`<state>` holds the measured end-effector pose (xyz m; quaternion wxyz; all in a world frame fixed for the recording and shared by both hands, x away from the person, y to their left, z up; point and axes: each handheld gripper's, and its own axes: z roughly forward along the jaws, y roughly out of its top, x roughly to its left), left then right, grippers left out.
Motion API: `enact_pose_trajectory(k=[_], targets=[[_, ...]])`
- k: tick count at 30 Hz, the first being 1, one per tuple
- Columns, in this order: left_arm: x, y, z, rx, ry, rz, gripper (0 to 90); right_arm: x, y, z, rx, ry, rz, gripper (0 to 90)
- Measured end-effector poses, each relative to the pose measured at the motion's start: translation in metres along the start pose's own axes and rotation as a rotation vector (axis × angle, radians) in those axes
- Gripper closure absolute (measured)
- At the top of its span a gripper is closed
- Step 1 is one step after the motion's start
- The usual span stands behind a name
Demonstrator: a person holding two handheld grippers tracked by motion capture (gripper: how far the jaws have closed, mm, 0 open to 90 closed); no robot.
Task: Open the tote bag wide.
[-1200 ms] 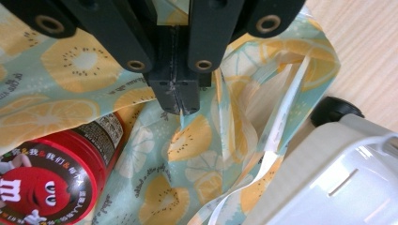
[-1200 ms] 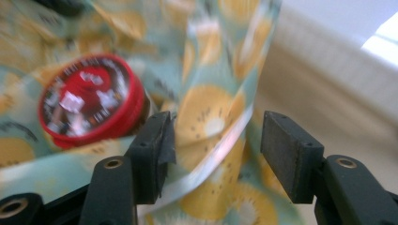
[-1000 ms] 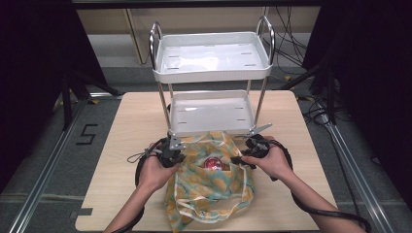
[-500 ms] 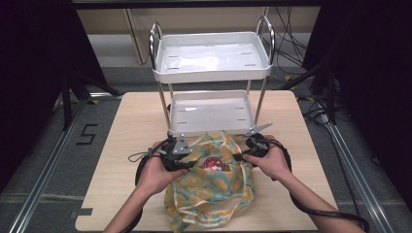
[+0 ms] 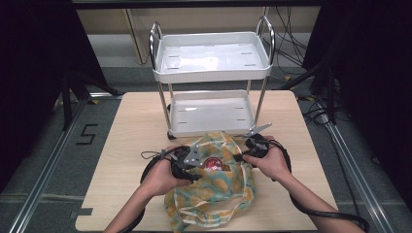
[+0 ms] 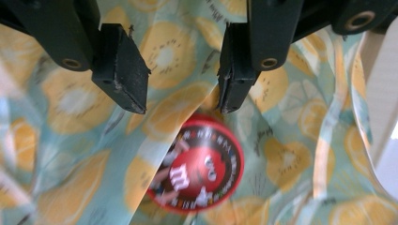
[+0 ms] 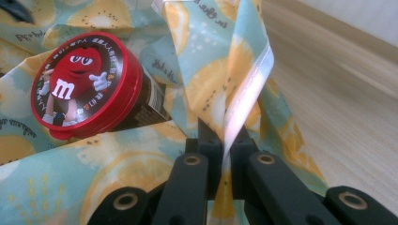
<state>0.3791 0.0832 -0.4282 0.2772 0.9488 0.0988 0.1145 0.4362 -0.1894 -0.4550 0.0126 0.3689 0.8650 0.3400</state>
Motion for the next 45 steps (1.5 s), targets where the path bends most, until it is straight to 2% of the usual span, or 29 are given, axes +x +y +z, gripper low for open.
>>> enact_pose_trajectory(k=[4, 6, 8, 9, 10, 11, 13, 14, 19, 20, 21, 25, 26, 27, 29, 32, 34, 35, 36, 37, 39, 40, 41, 42, 43, 44, 45], targets=[[0.004, -0.004, 0.006, 0.004, -0.007, -0.002, 50.3, -0.001, 0.001, 0.0, 0.009, -0.004, -0.011, 88.4], [0.008, -0.004, 0.01, 0.046, -0.016, 0.044, 48.9, 0.0, 0.001, 0.0, 0.016, 0.002, -0.012, 88.4], [0.008, -0.004, 0.013, 0.036, -0.013, 0.045, 49.1, 0.0, 0.0, 0.001, 0.015, 0.001, -0.011, 88.4], [0.009, -0.002, 0.016, 0.058, -0.007, 0.084, 50.0, 0.0, 0.0, 0.001, 0.015, 0.0, -0.009, 88.4], [0.009, 0.0, 0.017, 0.063, 0.001, 0.105, 50.7, 0.0, 0.0, 0.001, 0.015, -0.001, -0.009, 88.4], [0.007, 0.001, 0.018, 0.058, -0.006, 0.102, 50.8, 0.0, 0.0, 0.0, 0.015, -0.001, -0.008, 88.4], [0.007, 0.003, 0.02, 0.069, -0.001, 0.138, 51.6, 0.0, 0.0, 0.0, 0.016, 0.007, -0.009, 88.4], [0.007, 0.003, 0.021, 0.081, -0.001, 0.144, 51.9, 0.0, 0.0, 0.0, 0.015, -0.003, -0.01, 88.5], [0.006, 0.001, 0.027, 0.111, -0.011, 0.143, 58.7, 0.0, 0.0, 0.0, 0.015, 0.002, -0.007, 88.5], [0.004, 0.0, 0.029, 0.103, -0.01, 0.122, 61.1, 0.001, 0.0, 0.001, 0.012, 0.016, 0.002, 88.5], [0.003, 0.0, 0.03, 0.119, -0.008, 0.129, 64.4, 0.001, 0.0, 0.001, 0.015, -0.002, -0.007, 88.6], [-0.001, 0.0, 0.029, 0.139, 0.001, 0.127, 78.4, 0.0, 0.0, 0.001, 0.014, -0.004, -0.007, 88.7], [-0.002, 0.001, 0.028, 0.14, 0.008, 0.124, 78.4, 0.0, 0.0, 0.001, 0.014, -0.004, -0.007, 88.7], [-0.003, 0.001, 0.027, 0.145, 0.009, 0.116, 86.5, 0.0, 0.001, 0.001, 0.014, -0.005, -0.007, 88.7], [-0.004, 0.002, 0.025, 0.144, 0.016, 0.108, 89.1, 0.0, 0.001, 0.001, 0.008, -0.01, -0.005, 88.7], [-0.014, 0.005, 0.02, 0.159, 0.011, 0.125, 89.6, -0.001, 0.001, -0.001, 0.006, -0.013, 0.003, 88.9], [-0.028, 0.006, 0.014, 0.149, -0.016, 0.143, 89.7, -0.002, 0.0, 0.0, 0.003, -0.02, 0.02, 89.1], [-0.035, 0.006, 0.012, 0.148, -0.031, 0.132, 89.7, -0.003, 0.0, 0.001, -0.015, -0.022, 0.021, 89.2], [-0.041, 0.006, 0.01, 0.149, -0.045, 0.144, 89.7, -0.004, 0.0, 0.0, -0.005, -0.044, 0.034, 89.3], [-0.048, 0.005, 0.009, 0.147, -0.063, 0.153, 89.7, -0.003, 0.0, -0.001, -0.005, -0.04, 0.057, 89.4], [-0.061, 0.002, 0.007, 0.158, -0.094, 0.174, 89.7, -0.008, 0.0, 0.0, -0.029, -0.053, 0.033, 89.6], [-0.066, 0.0, 0.007, 0.166, -0.106, 0.181, 89.7, -0.007, 0.0, -0.001, -0.02, -0.076, 0.055, 89.7], [-0.066, 0.0, 0.007, 0.166, -0.106, 0.181, 89.7, -0.007, 0.0, -0.001, -0.02, -0.076, 0.055, 89.7], [-0.074, -0.005, 0.006, 0.172, -0.128, 0.187, 89.7, -0.008, 0.0, -0.003, -0.02, -0.08, 0.071, 89.7], [-0.074, -0.005, 0.006, 0.172, -0.128, 0.187, 89.7, -0.01, 0.0, -0.003, -0.03, -0.091, 0.073, 89.8], [-0.079, -0.011, 0.004, 0.189, -0.133, 0.192, 89.7, -0.013, 0.0, -0.002, -0.048, -0.104, 0.058, 89.8], [-0.079, -0.011, 0.004, 0.189, -0.133, 0.192, 89.7, -0.012, 0.0, -0.004, -0.027, -0.109, 0.088, 89.8]])
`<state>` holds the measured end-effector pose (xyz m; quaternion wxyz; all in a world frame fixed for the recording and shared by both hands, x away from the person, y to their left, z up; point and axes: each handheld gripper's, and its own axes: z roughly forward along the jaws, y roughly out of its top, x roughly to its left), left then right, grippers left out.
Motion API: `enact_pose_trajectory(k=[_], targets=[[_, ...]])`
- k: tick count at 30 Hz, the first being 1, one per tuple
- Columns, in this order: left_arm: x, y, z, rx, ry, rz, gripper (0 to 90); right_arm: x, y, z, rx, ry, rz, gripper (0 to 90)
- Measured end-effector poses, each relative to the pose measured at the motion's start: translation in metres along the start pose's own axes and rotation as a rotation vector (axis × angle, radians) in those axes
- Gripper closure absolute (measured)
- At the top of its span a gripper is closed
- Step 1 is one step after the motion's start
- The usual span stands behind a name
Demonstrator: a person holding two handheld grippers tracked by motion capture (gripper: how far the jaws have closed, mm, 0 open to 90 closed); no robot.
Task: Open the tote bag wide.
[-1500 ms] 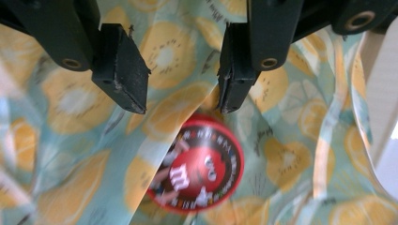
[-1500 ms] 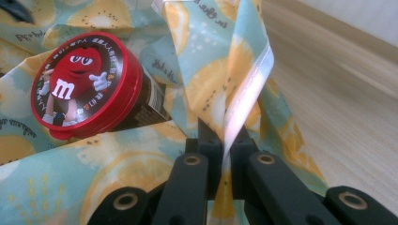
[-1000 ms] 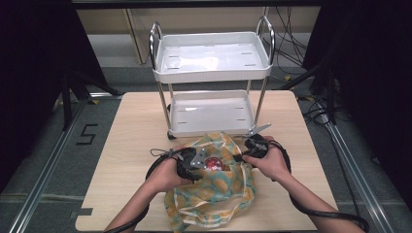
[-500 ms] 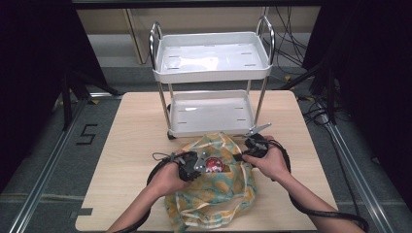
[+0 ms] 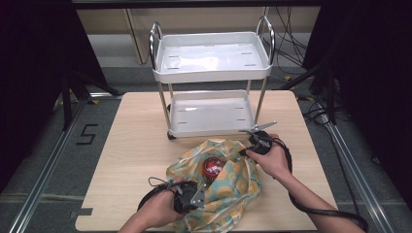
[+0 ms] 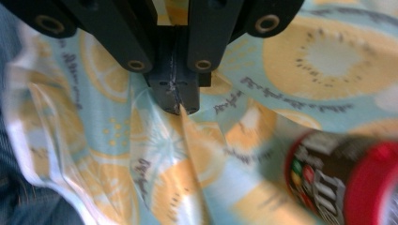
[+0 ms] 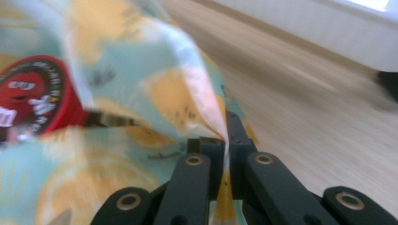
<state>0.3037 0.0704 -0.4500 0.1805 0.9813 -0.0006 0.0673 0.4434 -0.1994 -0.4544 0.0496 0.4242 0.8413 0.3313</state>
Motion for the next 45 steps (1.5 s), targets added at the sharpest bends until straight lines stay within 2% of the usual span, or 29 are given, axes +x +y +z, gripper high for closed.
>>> enact_pose_trajectory(k=[2, 3, 5, 10, 13, 16, 18, 20, 21, 22, 24, 25, 26, 27, 29, 30, 31, 32, 33, 34, 35, 36, 38, 39, 41, 42, 43, 44, 45], targets=[[-0.001, -0.006, -0.001, 0.015, -0.003, -0.002, 89.7, -0.006, -0.002, 0.003, -0.031, -0.026, -0.035, 89.8], [-0.001, -0.013, -0.002, 0.024, -0.015, -0.017, 89.8, -0.004, -0.002, 0.001, -0.012, -0.016, 0.012, 89.8], [-0.002, -0.016, -0.003, 0.034, -0.02, -0.025, 89.8, -0.006, -0.003, 0.0, -0.01, -0.02, 0.004, 89.8], [-0.001, -0.028, -0.006, 0.075, -0.016, -0.038, 89.8, -0.011, -0.004, -0.003, 0.012, -0.045, 0.049, 89.8], [0.009, -0.047, -0.009, 0.115, -0.002, -0.079, 89.8, -0.016, -0.007, -0.006, 0.022, -0.059, 0.061, 89.8], [0.015, -0.057, -0.01, 0.122, 0.007, -0.091, 89.9, -0.018, -0.009, -0.007, 0.025, -0.062, 0.067, 89.9], [0.019, -0.065, -0.012, 0.121, 0.018, -0.127, 89.9, -0.02, -0.013, -0.004, 0.019, -0.055, 0.073, 89.9], [0.02, -0.066, -0.012, 0.121, 0.018, -0.133, 89.9, -0.019, -0.013, -0.005, 0.048, -0.063, 0.073, 90.0], [0.022, -0.067, -0.013, 0.113, 0.033, -0.142, 89.8, -0.02, -0.014, -0.004, 0.067, -0.064, 0.048, 89.8], [0.024, -0.067, -0.015, 0.109, 0.061, -0.121, 89.8, -0.018, -0.013, -0.004, 0.073, -0.051, 0.065, 89.7], [0.023, -0.066, -0.016, 0.093, 0.071, -0.136, 89.3, -0.017, -0.013, -0.005, 0.067, -0.057, 0.053, 89.3], [0.025, -0.061, -0.022, 0.036, 0.076, -0.163, 84.6, -0.014, -0.013, -0.006, 0.038, -0.053, 0.038, 86.2], [0.025, -0.061, -0.022, 0.036, 0.076, -0.163, 75.4, -0.012, -0.012, -0.008, 0.035, -0.047, 0.047, 83.4], [0.024, -0.058, -0.025, 0.012, 0.072, -0.19, 75.4, -0.012, -0.012, -0.008, 0.035, -0.047, 0.047, 83.4], [0.025, -0.048, -0.038, -0.071, 0.078, -0.175, 62.5, -0.009, -0.01, -0.011, 0.015, -0.042, 0.014, 78.2], [0.025, -0.048, -0.038, -0.071, 0.078, -0.175, 58.4, -0.007, -0.009, -0.013, 0.007, -0.038, 0.015, 76.2], [0.026, -0.04, -0.047, -0.153, 0.084, -0.179, 55.1, -0.002, -0.009, -0.014, -0.014, -0.024, 0.051, 72.3], [0.026, -0.04, -0.047, -0.153, 0.084, -0.179, 54.1, -0.002, -0.009, -0.014, -0.014, -0.024, 0.051, 72.3], [0.026, -0.033, -0.051, -0.221, 0.079, -0.201, 54.1, -0.004, -0.008, -0.015, -0.025, -0.037, 0.002, 71.1], [0.026, -0.028, -0.053, -0.245, 0.08, -0.206, 52.7, -0.001, -0.005, -0.02, -0.032, -0.035, 0.004, 69.1], [0.027, -0.018, -0.055, -0.29, 0.085, -0.205, 49.5, 0.005, -0.005, -0.018, -0.095, -0.034, -0.007, 64.2], [0.028, -0.012, -0.054, -0.295, 0.092, -0.204, 47.4, 0.004, -0.003, -0.022, -0.078, -0.03, -0.038, 63.1], [0.029, 0.0, -0.049, -0.3, 0.116, -0.208, 47.1, 0.012, 0.0, -0.027, -0.086, -0.015, -0.016, 60.0], [0.03, 0.005, -0.046, -0.309, 0.126, -0.22, 47.0, 0.012, 0.002, -0.027, -0.113, -0.029, -0.083, 57.2], [0.031, 0.01, -0.042, -0.319, 0.127, -0.236, 46.9, 0.017, 0.003, -0.027, -0.141, -0.017, -0.051, 55.1], [0.034, 0.017, -0.035, -0.308, 0.127, -0.246, 45.8, 0.019, 0.007, -0.034, -0.132, -0.02, -0.113, 52.6], [0.036, 0.019, -0.032, -0.304, 0.133, -0.25, 45.8, 0.02, 0.007, -0.034, -0.141, -0.022, -0.121, 51.5], [0.036, 0.019, -0.032, -0.304, 0.133, -0.25, 45.9, 0.023, 0.008, -0.036, -0.145, -0.011, -0.095, 50.2], [0.038, 0.023, -0.027, -0.303, 0.146, -0.278, 46.0, 0.022, 0.008, -0.037, -0.157, -0.022, -0.143, 49.0]])
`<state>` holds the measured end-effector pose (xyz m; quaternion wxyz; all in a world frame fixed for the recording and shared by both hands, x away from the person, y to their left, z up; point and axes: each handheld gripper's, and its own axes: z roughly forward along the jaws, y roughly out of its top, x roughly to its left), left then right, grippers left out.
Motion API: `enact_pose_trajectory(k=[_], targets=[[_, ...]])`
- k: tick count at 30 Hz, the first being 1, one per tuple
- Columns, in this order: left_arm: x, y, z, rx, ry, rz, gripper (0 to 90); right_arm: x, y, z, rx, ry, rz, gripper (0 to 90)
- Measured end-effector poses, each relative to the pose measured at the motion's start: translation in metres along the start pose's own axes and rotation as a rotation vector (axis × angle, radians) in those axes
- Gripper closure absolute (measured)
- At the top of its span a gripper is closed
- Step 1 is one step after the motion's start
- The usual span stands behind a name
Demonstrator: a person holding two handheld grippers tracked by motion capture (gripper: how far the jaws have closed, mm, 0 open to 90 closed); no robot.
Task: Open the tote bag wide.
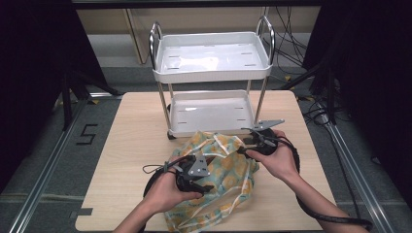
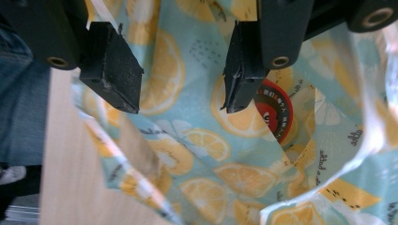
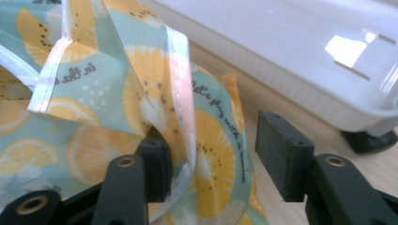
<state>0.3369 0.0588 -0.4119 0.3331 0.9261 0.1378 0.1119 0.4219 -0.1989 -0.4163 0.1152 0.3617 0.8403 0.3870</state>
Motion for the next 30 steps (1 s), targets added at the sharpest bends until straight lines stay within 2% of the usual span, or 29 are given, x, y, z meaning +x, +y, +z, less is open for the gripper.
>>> enact_pose_trajectory(k=[2, 3, 4, 5, 6, 9, 10, 11, 12, 14, 15, 16, 17, 18, 19, 20, 22, 24, 25, 26, 27, 28, 30], targets=[[0.002, 0.002, 0.004, 0.016, 0.023, -0.008, 47.1, 0.002, 0.001, -0.003, -0.002, 0.006, -0.014, 46.7], [0.003, 0.002, 0.005, 0.023, 0.039, -0.007, 47.4, 0.003, 0.001, -0.003, -0.021, 0.013, 0.0, 45.9], [0.003, 0.002, 0.006, 0.025, 0.045, -0.013, 48.1, 0.001, 0.003, -0.007, 0.013, 0.026, -0.038, 45.4], [0.003, 0.002, 0.006, 0.025, 0.045, -0.013, 48.0, 0.002, 0.002, -0.008, 0.012, 0.032, -0.033, 44.9], [0.004, 0.002, 0.005, 0.017, 0.069, -0.024, 48.1, 0.002, 0.003, -0.01, 0.019, 0.042, -0.037, 44.5], [0.004, 0.002, 0.003, -0.004, 0.073, -0.032, 48.0, 0.004, 0.003, -0.013, 0.01, 0.041, -0.031, 43.7], [0.005, 0.003, -0.002, -0.031, 0.077, -0.044, 47.8, 0.005, 0.003, -0.016, -0.026, 0.03, -0.043, 44.0], [0.007, 0.003, -0.004, -0.034, 0.083, -0.041, 47.8, 0.006, 0.003, -0.018, -0.024, 0.036, -0.052, 44.9], [0.008, 0.004, -0.006, -0.047, 0.094, -0.046, 47.8, 0.006, 0.004, -0.02, -0.046, 0.041, -0.082, 46.9], [0.011, 0.004, -0.009, -0.06, 0.109, -0.052, 48.3, 0.01, 0.005, -0.023, -0.06, 0.046, -0.077, 49.3], [0.015, 0.004, -0.012, -0.073, 0.131, -0.056, 52.0, 0.017, 0.007, -0.028, -0.083, 0.055, -0.1, 56.5], [0.017, 0.005, -0.013, -0.077, 0.153, -0.047, 53.7, 0.018, 0.008, -0.029, -0.102, 0.058, -0.133, 58.3], [0.017, 0.005, -0.013, -0.077, 0.153, -0.047, 55.2, 0.021, 0.009, -0.032, -0.107, 0.055, -0.158, 61.2], [0.02, 0.006, -0.015, -0.052, 0.201, -0.001, 56.7, 0.025, 0.01, -0.034, -0.114, 0.069, -0.169, 63.4], [0.02, 0.006, -0.015, -0.052, 0.201, -0.001, 57.3, 0.025, 0.01, -0.034, -0.114, 0.069, -0.169, 63.4], [0.022, 0.006, -0.014, -0.064, 0.242, 0.008, 58.1, 0.035, 0.011, -0.036, -0.106, 0.1, -0.205, 67.1], [0.023, 0.006, -0.016, -0.082, 0.271, 0.02, 58.3, 0.043, 0.01, -0.036, -0.102, 0.121, -0.221, 68.9], [0.024, 0.007, -0.02, -0.079, 0.315, 0.043, 57.6, 0.051, 0.01, -0.033, -0.097, 0.155, -0.268, 68.9], [0.024, 0.007, -0.02, -0.079, 0.315, 0.043, 57.1, 0.051, 0.01, -0.033, -0.097, 0.155, -0.268, 68.9], [0.025, 0.008, -0.022, -0.076, 0.355, 0.064, 56.0, 0.059, 0.01, -0.028, -0.088, 0.18, -0.29, 67.2], [0.025, 0.008, -0.022, -0.076, 0.355, 0.064, 53.9, 0.059, 0.01, -0.028, -0.088, 0.18, -0.29, 67.2], [0.026, 0.008, -0.022, -0.076, 0.371, 0.069, 51.9, 0.064, 0.011, -0.023, -0.087, 0.19, -0.318, 64.8], [0.03, 0.007, -0.022, -0.068, 0.384, 0.052, 48.8, 0.067, 0.011, -0.02, -0.074, 0.207, -0.313, 62.4]])
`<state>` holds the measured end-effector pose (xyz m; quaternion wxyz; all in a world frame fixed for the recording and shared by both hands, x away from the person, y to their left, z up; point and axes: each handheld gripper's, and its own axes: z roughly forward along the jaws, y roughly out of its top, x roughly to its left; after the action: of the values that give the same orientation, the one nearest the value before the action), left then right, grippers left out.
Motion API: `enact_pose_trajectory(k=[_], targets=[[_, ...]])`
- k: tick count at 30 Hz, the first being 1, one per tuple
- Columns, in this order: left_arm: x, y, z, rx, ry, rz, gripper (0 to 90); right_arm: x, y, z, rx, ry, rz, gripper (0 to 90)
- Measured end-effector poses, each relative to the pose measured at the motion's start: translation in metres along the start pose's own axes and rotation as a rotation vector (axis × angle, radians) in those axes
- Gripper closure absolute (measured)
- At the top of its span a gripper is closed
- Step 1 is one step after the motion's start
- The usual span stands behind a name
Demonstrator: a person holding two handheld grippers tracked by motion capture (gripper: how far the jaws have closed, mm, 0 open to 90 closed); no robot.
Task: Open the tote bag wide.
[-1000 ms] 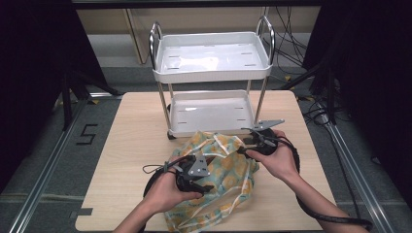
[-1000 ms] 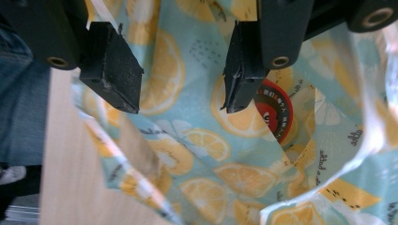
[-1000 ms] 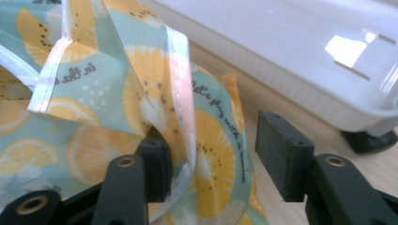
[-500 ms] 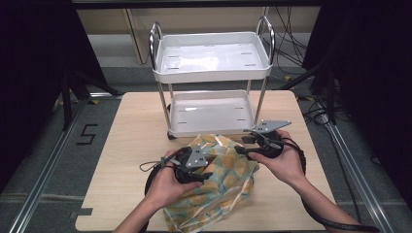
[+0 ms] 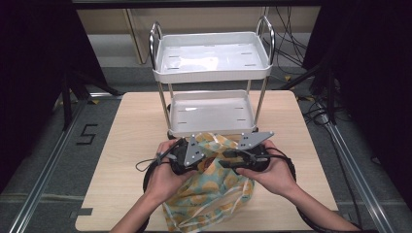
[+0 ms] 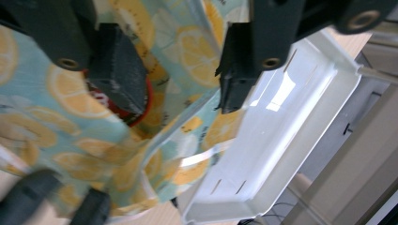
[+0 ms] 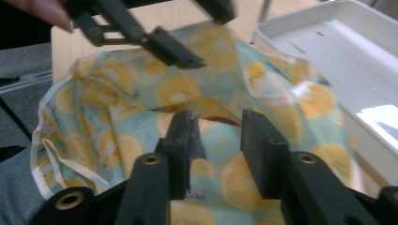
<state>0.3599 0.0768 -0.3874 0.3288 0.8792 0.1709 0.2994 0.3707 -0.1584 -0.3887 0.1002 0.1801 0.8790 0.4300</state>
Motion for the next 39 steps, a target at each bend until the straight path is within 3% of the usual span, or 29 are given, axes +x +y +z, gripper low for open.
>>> enact_pose_trajectory(k=[1, 3, 4, 6, 8, 10, 11, 12, 15, 18, 19, 21, 25, 26, 33, 34, 35, 38, 39], targets=[[0.002, -0.001, 0.001, 0.007, 0.002, 0.001, 46.3, 0.001, 0.002, 0.005, 0.008, 0.03, -0.013, 60.2], [0.006, -0.005, 0.006, 0.011, 0.006, -0.025, 40.7, 0.003, 0.005, 0.013, 0.008, 0.044, -0.029, 53.9], [0.008, -0.007, 0.009, 0.023, 0.001, -0.04, 39.9, 0.004, 0.006, 0.016, 0.002, 0.05, -0.013, 51.4], [0.01, -0.009, 0.012, 0.034, -0.006, -0.044, 39.9, 0.003, 0.008, 0.019, 0.007, 0.067, -0.024, 49.2], [0.01, -0.011, 0.019, 0.046, -0.049, -0.049, 46.7, 0.003, 0.012, 0.03, 0.031, 0.071, -0.004, 48.2], [0.009, -0.011, 0.021, 0.047, -0.062, -0.043, 51.3, 0.002, 0.013, 0.034, 0.049, 0.089, -0.02, 48.4], [0.008, -0.011, 0.025, 0.044, -0.091, -0.039, 61.7, 0.002, 0.015, 0.042, 0.065, 0.092, -0.005, 49.5], [0.01, -0.011, 0.026, 0.059, -0.116, -0.023, 66.1, 0.002, 0.015, 0.044, 0.07, 0.089, 0.006, 50.2], [0.013, -0.015, 0.032, 0.065, -0.124, -0.037, 76.7, 0.0, 0.015, 0.054, 0.108, 0.103, -0.001, 53.7], [0.014, -0.016, 0.035, 0.073, -0.139, -0.053, 84.1, -0.004, 0.011, 0.06, 0.165, 0.111, 0.023, 62.6], [0.014, -0.016, 0.036, 0.075, -0.138, -0.055, 85.5, -0.006, 0.009, 0.061, 0.177, 0.122, 0.015, 67.0], [0.014, -0.016, 0.037, 0.079, -0.146, -0.055, 87.5, -0.006, 0.007, 0.059, 0.213, 0.12, 0.065, 75.2], [0.014, -0.014, 0.039, 0.086, -0.144, -0.056, 88.7, -0.004, 0.004, 0.053, 0.261, 0.117, 0.074, 85.6], [0.014, -0.014, 0.041, 0.088, -0.14, -0.053, 88.9, -0.004, 0.002, 0.048, 0.297, 0.109, 0.063, 89.8], [0.016, -0.012, 0.051, 0.113, -0.139, -0.061, 89.2, -0.002, -0.016, 0.039, 0.409, 0.12, 0.102, 90.0], [0.017, -0.012, 0.057, 0.131, -0.137, -0.055, 89.2, 0.003, -0.026, 0.039, 0.448, 0.136, 0.131, 90.0], [0.016, -0.012, 0.062, 0.127, -0.132, -0.076, 89.2, 0.006, -0.03, 0.039, 0.459, 0.145, 0.14, 90.0], [0.019, -0.012, 0.071, 0.146, -0.13, -0.08, 89.3, 0.011, -0.039, 0.039, 0.479, 0.167, 0.131, 90.0], [0.022, -0.013, 0.079, 0.166, -0.121, -0.055, 89.3, 0.015, -0.049, 0.04, 0.502, 0.178, 0.144, 90.0]])
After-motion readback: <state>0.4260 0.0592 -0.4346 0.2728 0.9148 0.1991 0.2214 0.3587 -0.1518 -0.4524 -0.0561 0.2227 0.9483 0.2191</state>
